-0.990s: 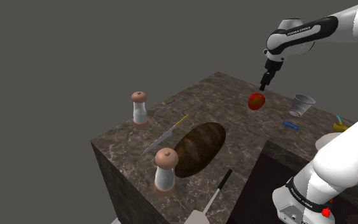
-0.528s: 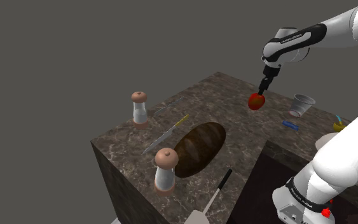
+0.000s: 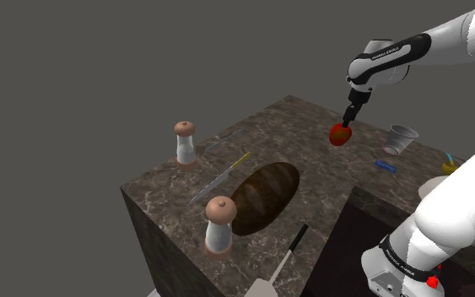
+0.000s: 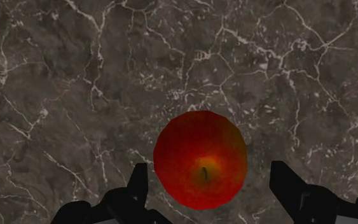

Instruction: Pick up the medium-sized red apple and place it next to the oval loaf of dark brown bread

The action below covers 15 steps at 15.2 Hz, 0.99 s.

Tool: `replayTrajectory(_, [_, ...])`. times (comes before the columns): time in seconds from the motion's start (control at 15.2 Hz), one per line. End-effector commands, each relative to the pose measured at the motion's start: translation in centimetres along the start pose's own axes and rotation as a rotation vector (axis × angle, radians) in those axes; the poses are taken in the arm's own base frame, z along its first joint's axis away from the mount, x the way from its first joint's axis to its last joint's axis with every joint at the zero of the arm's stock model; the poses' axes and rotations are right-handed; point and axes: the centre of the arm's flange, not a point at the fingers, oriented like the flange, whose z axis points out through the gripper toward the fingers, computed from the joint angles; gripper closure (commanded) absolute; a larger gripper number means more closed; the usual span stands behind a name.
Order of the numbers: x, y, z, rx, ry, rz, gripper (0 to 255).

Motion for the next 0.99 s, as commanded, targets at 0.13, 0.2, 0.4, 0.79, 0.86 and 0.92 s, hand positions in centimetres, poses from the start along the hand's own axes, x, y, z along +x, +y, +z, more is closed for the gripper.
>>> replayTrajectory(0.13, [0.0,0.0,0.0,0.0,0.0,0.0,255])
replayTrajectory(0.2, [0.0,0.0,0.0,0.0,0.0,0.0,255])
replayTrajectory(0.4, [0.0,0.0,0.0,0.0,0.0,0.0,255])
replayTrajectory(0.79, [-0.1,0.0,-1.0,0.0,0.0,0.0,255])
replayTrajectory(0.86, [-0.1,0.1,-1.6,0.0,0.0,0.0,255])
replayTrajectory(0.92, [-0.1,0.1,-2.1,0.0,0.0,0.0,255])
